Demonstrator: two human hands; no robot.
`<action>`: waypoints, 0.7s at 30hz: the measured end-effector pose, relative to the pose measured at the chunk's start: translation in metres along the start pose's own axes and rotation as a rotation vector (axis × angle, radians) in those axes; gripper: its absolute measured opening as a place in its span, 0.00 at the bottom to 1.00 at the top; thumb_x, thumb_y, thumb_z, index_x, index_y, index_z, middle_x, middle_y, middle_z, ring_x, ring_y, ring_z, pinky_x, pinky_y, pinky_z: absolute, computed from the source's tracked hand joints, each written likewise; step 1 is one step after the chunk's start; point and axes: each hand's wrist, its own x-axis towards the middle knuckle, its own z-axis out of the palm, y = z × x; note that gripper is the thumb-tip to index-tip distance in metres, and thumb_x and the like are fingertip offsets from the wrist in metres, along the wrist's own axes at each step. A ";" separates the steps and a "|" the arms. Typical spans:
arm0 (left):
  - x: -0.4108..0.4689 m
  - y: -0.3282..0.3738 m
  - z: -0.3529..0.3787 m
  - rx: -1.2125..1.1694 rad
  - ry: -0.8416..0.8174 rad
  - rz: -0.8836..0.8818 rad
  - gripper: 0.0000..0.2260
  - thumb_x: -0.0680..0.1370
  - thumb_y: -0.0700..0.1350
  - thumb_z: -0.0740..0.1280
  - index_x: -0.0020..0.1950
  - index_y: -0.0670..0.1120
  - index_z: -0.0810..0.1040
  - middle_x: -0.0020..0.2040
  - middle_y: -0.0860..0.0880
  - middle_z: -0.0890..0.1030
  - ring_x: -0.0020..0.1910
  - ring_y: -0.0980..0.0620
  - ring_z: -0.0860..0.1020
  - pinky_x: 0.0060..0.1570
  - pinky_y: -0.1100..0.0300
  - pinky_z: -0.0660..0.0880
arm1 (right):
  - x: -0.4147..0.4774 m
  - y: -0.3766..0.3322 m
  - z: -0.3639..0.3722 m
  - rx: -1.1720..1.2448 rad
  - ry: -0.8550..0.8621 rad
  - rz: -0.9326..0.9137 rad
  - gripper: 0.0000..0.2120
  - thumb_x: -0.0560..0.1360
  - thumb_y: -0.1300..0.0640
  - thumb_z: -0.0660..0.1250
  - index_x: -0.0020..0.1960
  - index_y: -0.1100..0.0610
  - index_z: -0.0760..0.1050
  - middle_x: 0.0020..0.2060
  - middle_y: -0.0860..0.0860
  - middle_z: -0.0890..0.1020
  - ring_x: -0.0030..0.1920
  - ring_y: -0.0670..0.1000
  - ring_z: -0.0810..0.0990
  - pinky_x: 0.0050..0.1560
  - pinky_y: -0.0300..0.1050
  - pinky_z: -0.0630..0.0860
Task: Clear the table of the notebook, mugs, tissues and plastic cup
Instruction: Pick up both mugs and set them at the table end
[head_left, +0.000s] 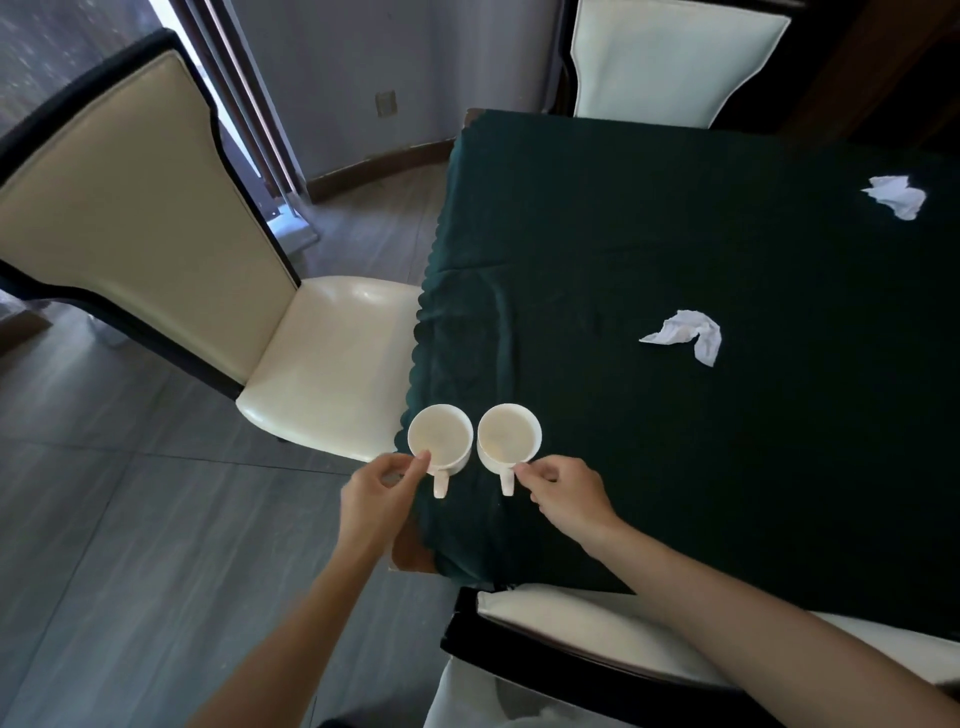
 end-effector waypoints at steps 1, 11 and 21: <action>0.000 0.008 -0.004 0.020 0.030 0.027 0.13 0.77 0.63 0.71 0.50 0.55 0.83 0.46 0.59 0.86 0.48 0.56 0.85 0.49 0.57 0.81 | 0.000 0.000 -0.007 -0.030 -0.006 -0.026 0.16 0.78 0.41 0.68 0.53 0.52 0.84 0.49 0.45 0.86 0.53 0.49 0.84 0.56 0.49 0.81; -0.009 0.165 0.042 0.380 -0.134 0.392 0.19 0.82 0.54 0.68 0.69 0.46 0.80 0.66 0.48 0.84 0.64 0.47 0.82 0.65 0.51 0.75 | -0.004 -0.003 -0.124 -0.318 0.067 -0.261 0.30 0.75 0.38 0.68 0.72 0.53 0.73 0.65 0.52 0.80 0.63 0.52 0.80 0.63 0.47 0.75; -0.119 0.285 0.222 0.438 -0.085 0.530 0.17 0.81 0.53 0.69 0.65 0.45 0.83 0.63 0.47 0.85 0.63 0.46 0.81 0.60 0.57 0.73 | -0.022 0.074 -0.305 -0.460 0.208 -0.452 0.28 0.79 0.44 0.66 0.74 0.57 0.71 0.68 0.55 0.78 0.67 0.58 0.77 0.65 0.53 0.74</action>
